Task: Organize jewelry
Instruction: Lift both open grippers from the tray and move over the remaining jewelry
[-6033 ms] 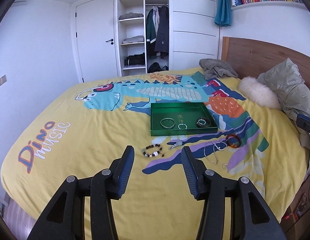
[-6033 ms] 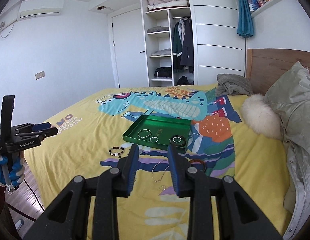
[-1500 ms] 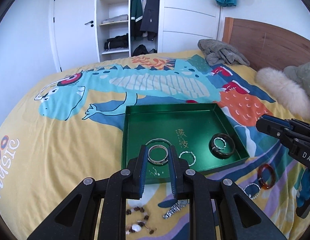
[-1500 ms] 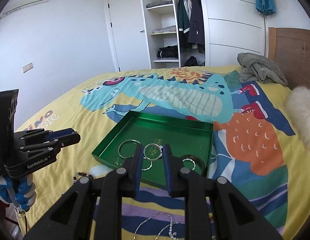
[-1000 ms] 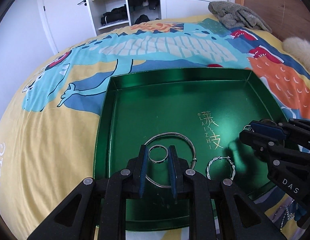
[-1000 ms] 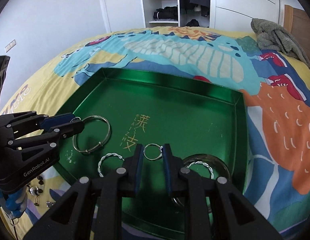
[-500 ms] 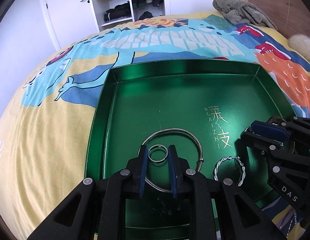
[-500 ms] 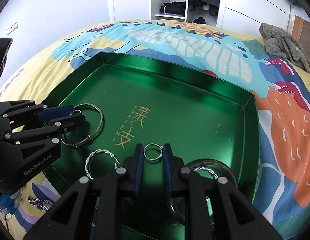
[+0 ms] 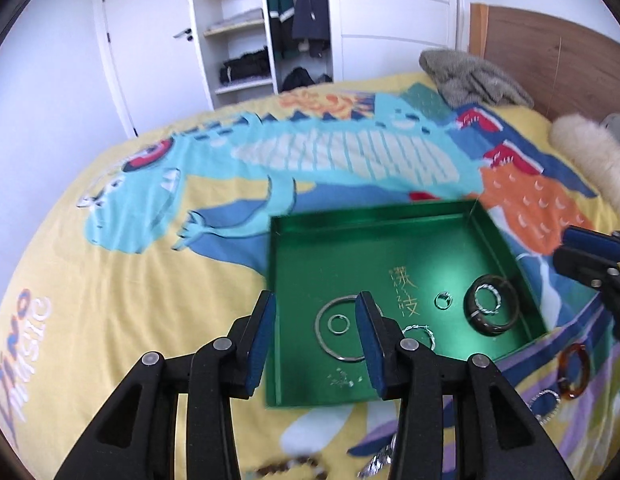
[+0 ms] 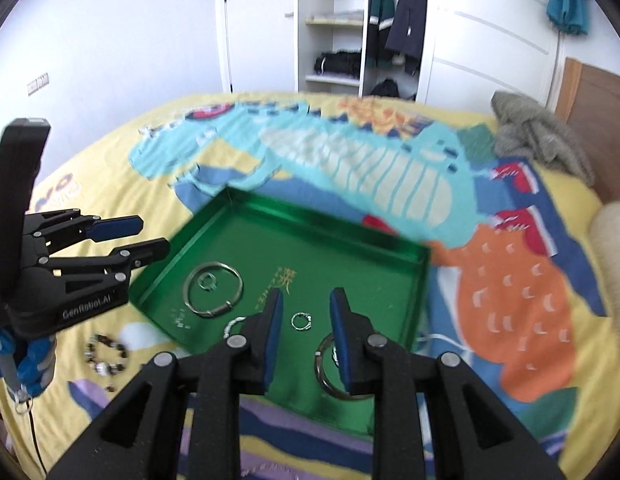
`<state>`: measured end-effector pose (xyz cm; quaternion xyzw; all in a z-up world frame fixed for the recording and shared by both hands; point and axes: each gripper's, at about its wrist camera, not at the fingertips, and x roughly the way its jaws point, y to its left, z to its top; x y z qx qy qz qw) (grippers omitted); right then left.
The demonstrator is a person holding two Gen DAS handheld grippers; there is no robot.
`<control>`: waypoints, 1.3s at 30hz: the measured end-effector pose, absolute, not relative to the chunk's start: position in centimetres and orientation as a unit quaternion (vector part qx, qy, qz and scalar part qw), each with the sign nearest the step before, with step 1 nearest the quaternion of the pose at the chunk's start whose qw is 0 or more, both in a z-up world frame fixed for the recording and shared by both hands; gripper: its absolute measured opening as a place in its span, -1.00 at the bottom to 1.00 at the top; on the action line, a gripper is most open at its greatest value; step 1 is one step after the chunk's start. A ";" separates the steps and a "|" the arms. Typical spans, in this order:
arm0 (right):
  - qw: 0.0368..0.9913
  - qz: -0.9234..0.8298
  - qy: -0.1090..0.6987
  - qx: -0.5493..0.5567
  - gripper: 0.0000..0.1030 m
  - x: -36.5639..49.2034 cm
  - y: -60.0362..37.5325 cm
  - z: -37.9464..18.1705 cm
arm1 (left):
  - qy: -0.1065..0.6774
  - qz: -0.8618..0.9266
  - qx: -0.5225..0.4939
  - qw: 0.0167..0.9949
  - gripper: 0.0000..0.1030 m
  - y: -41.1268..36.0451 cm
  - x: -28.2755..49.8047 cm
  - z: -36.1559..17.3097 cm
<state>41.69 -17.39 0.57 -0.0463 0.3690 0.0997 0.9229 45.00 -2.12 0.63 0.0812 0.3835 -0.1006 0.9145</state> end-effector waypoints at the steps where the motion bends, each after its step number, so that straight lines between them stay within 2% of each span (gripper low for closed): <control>1: 0.926 0.097 0.362 -0.042 -0.55 40.6 -17.7 1.9 | 0.379 -0.098 0.077 0.917 -0.20 -1.5 44.2 2.0; 9: 0.946 0.066 0.317 -0.029 -0.54 30.0 -19.3 11.0 | 0.329 -0.060 0.076 0.939 -0.20 4.4 35.2 11.6; 14: 0.954 0.051 0.295 -0.011 -0.54 23.0 -20.2 14.1 | 0.310 -0.052 0.073 0.946 -0.20 7.9 28.7 14.3; 24: 0.960 0.028 0.276 0.021 -0.53 11.0 -21.9 15.3 | 0.299 -0.051 0.045 0.952 -0.20 12.1 18.6 14.8; 28: 0.962 0.021 0.269 0.040 -0.46 7.5 -22.6 14.9 | 0.297 -0.055 0.026 0.953 -0.10 12.8 15.7 14.3; 30: 0.963 0.018 0.265 0.051 -0.40 6.3 -22.6 14.5 | 0.298 -0.055 0.022 0.953 -0.07 13.0 14.4 13.6; 39: 0.959 0.014 0.270 0.082 -0.40 3.1 -22.2 10.7 | 0.317 -0.051 0.007 0.947 -0.06 14.3 11.5 10.3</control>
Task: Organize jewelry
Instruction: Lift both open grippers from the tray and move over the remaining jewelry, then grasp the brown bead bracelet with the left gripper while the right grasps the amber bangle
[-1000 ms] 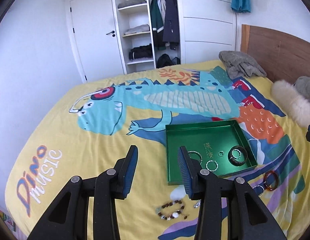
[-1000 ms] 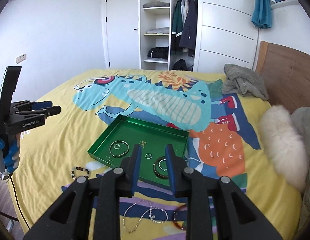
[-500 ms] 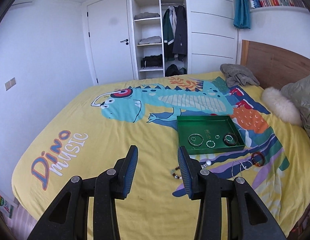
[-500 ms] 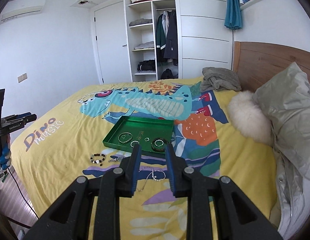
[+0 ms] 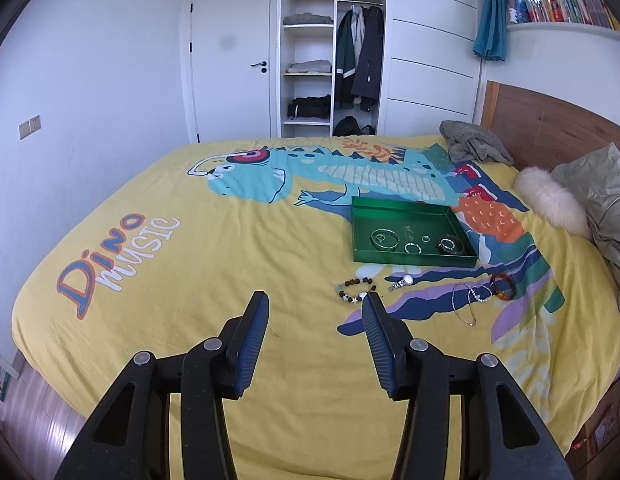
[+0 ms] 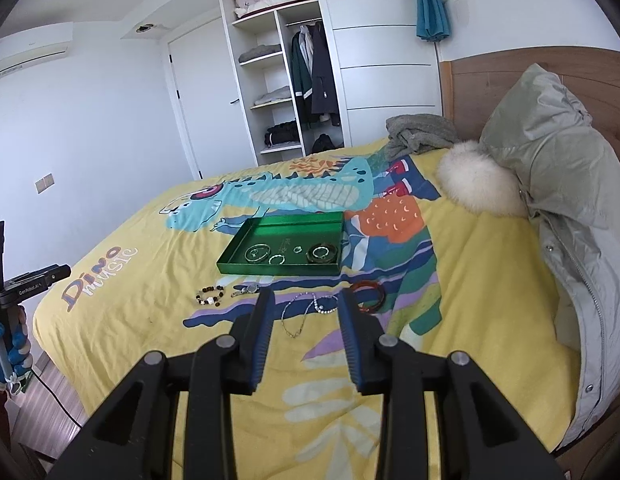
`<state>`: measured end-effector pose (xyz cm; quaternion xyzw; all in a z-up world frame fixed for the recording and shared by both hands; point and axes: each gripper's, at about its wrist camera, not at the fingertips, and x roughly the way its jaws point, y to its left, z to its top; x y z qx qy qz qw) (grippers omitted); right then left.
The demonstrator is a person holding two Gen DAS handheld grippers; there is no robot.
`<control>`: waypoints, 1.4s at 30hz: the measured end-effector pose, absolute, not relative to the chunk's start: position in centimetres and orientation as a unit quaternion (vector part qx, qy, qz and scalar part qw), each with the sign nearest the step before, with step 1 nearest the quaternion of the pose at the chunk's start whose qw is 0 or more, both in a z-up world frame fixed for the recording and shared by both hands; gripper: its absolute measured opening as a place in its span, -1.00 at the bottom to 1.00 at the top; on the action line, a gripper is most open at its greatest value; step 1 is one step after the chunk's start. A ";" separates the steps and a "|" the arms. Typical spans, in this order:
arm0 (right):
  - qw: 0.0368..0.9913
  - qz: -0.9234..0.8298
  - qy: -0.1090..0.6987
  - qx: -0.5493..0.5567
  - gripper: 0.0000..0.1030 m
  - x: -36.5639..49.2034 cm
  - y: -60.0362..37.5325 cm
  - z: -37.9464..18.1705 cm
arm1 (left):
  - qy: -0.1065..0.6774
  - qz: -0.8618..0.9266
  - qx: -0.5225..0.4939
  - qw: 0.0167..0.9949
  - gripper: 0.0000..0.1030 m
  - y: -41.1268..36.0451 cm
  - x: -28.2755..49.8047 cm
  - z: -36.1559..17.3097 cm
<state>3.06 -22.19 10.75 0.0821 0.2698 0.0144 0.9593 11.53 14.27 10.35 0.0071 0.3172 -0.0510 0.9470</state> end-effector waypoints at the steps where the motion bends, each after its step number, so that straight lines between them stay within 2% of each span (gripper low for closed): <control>1: 0.958 0.015 0.274 0.084 -0.40 3.2 -22.2 10.3 | 0.317 -0.050 0.009 0.947 -0.06 14.4 11.5 10.2; 21: 0.938 0.000 0.336 0.088 -0.40 7.9 -24.7 3.3 | 0.384 -0.032 -0.005 0.923 -0.06 14.4 17.5 2.6; 42: 0.908 -0.043 0.404 0.103 -0.40 24.6 -30.0 -8.3 | 0.465 -0.065 -0.001 0.883 -0.06 9.3 32.6 -9.8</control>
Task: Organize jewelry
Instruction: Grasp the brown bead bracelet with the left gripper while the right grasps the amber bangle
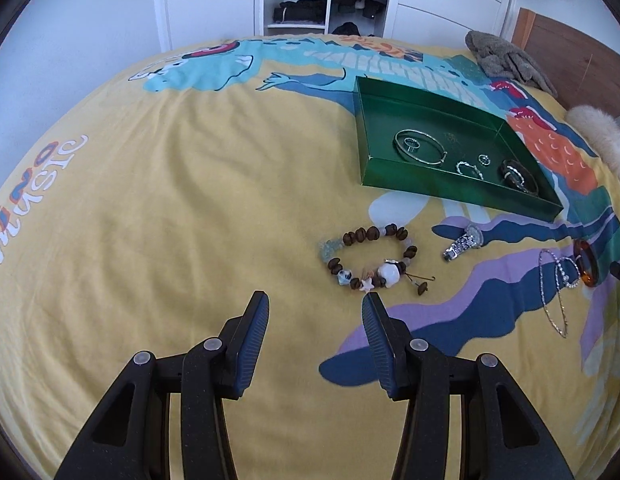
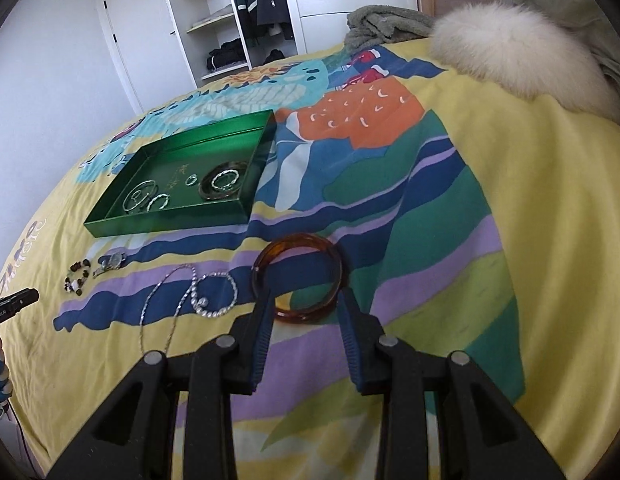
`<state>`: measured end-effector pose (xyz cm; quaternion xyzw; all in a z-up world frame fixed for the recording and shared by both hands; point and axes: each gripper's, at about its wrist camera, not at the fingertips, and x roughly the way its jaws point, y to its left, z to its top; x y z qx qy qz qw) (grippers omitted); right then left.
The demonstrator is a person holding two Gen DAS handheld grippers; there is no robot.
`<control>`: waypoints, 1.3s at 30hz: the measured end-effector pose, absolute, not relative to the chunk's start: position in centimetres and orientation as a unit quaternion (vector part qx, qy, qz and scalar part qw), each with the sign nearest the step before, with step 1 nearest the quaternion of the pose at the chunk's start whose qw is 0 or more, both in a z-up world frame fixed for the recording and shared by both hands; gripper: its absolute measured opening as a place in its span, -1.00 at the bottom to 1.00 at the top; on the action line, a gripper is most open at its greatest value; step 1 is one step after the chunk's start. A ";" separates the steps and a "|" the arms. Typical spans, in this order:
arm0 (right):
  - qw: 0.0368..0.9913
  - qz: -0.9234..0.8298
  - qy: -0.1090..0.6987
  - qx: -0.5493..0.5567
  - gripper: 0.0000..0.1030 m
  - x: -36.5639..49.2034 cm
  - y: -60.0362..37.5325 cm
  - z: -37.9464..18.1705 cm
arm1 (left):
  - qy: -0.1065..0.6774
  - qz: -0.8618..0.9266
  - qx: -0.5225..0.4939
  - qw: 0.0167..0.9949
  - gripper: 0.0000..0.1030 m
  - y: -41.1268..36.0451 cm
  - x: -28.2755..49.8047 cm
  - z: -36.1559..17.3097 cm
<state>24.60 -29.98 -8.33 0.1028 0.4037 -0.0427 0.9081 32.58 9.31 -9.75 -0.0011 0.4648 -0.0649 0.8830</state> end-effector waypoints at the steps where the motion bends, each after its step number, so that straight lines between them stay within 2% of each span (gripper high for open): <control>1: 0.907 -0.043 0.406 0.103 -0.40 25.4 -30.2 -8.7 | 0.468 -0.062 -0.002 0.882 -0.06 9.2 33.3 -10.2; 10: 0.903 -0.059 0.415 0.095 -0.40 29.3 -31.3 -10.9 | 0.486 -0.042 -0.012 0.873 -0.06 9.0 38.0 -12.9; 19: 0.892 -0.059 0.437 0.097 -0.40 30.7 -32.3 -13.6 | 0.483 -0.032 0.008 0.875 -0.03 7.9 38.3 -14.6; 21: 0.893 -0.060 0.437 0.091 -0.45 30.7 -32.2 -13.8 | 0.483 -0.032 0.010 0.875 -0.05 7.9 38.4 -14.6; 24: 0.893 -0.062 0.437 0.083 -0.68 30.6 -32.0 -13.9 | 0.483 -0.035 0.010 0.875 -0.13 7.8 38.5 -14.5; 26: 0.894 -0.064 0.437 0.082 -0.76 30.4 -32.1 -13.8 | 0.481 -0.038 0.011 0.876 -0.20 7.8 38.4 -14.4; 36: 0.903 -0.078 0.412 0.089 -0.80 28.4 -32.1 -12.8 | 0.481 -0.052 0.019 0.875 -0.78 7.2 38.2 -14.2; 39: 0.908 -0.080 0.400 0.096 -0.81 27.6 -32.2 -12.2 | 0.478 -0.052 0.020 0.876 -0.80 7.1 38.0 -14.1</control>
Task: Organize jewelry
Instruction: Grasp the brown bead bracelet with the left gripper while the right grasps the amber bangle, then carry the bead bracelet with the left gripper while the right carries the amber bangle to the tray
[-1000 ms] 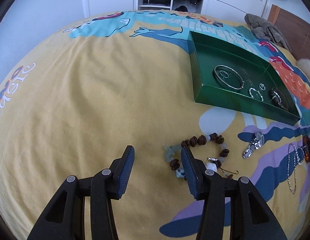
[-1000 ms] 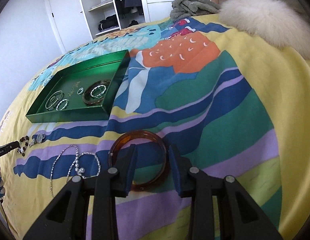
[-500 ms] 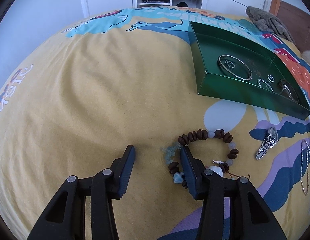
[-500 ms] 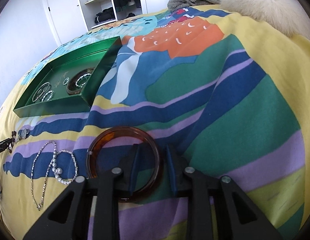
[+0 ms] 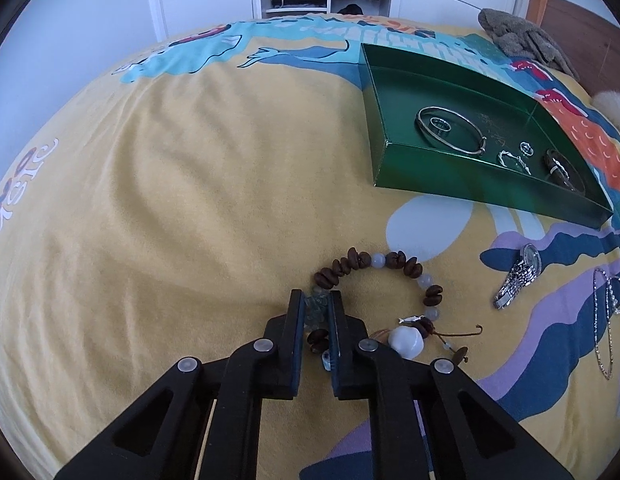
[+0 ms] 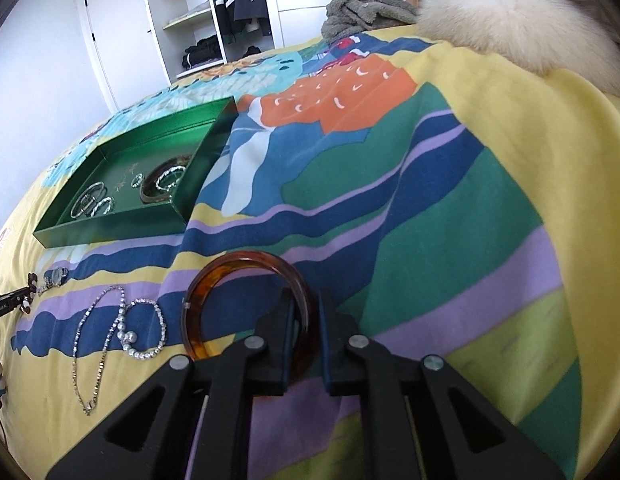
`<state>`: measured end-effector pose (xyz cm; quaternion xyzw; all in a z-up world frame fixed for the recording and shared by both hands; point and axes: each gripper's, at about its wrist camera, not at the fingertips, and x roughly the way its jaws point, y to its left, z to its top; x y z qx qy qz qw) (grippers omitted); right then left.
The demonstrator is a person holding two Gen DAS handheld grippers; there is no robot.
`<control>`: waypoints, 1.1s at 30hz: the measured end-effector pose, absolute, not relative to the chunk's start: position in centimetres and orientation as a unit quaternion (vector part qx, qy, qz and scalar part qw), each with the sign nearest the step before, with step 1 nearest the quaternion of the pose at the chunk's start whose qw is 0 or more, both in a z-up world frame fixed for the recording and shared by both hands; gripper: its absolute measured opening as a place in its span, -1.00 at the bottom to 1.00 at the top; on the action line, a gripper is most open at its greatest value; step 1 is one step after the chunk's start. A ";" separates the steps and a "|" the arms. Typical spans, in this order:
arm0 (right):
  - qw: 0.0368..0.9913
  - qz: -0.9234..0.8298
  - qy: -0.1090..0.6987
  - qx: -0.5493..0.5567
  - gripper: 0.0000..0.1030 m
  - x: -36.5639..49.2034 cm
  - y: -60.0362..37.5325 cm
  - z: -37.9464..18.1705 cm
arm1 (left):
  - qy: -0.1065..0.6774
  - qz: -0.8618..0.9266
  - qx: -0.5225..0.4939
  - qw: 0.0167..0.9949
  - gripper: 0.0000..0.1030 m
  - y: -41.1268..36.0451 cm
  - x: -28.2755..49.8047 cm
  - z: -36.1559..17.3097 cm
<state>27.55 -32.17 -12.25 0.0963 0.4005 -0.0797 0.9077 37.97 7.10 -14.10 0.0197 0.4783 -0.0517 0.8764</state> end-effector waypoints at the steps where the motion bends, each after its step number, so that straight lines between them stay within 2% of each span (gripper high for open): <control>1: 0.909 -0.080 0.397 0.097 -0.81 27.3 -32.2 -12.0 | 0.477 -0.052 0.022 0.877 -0.80 7.0 37.8 -14.0; 20: 0.923 -0.068 0.363 0.107 -0.81 23.1 -31.0 -9.4 | 0.442 -0.075 0.027 0.893 -0.83 7.6 34.3 -10.4; 33: 0.928 -0.064 0.346 0.124 -0.81 19.7 -30.5 -7.5 | 0.403 -0.096 0.019 0.910 -0.83 6.9 31.5 -5.2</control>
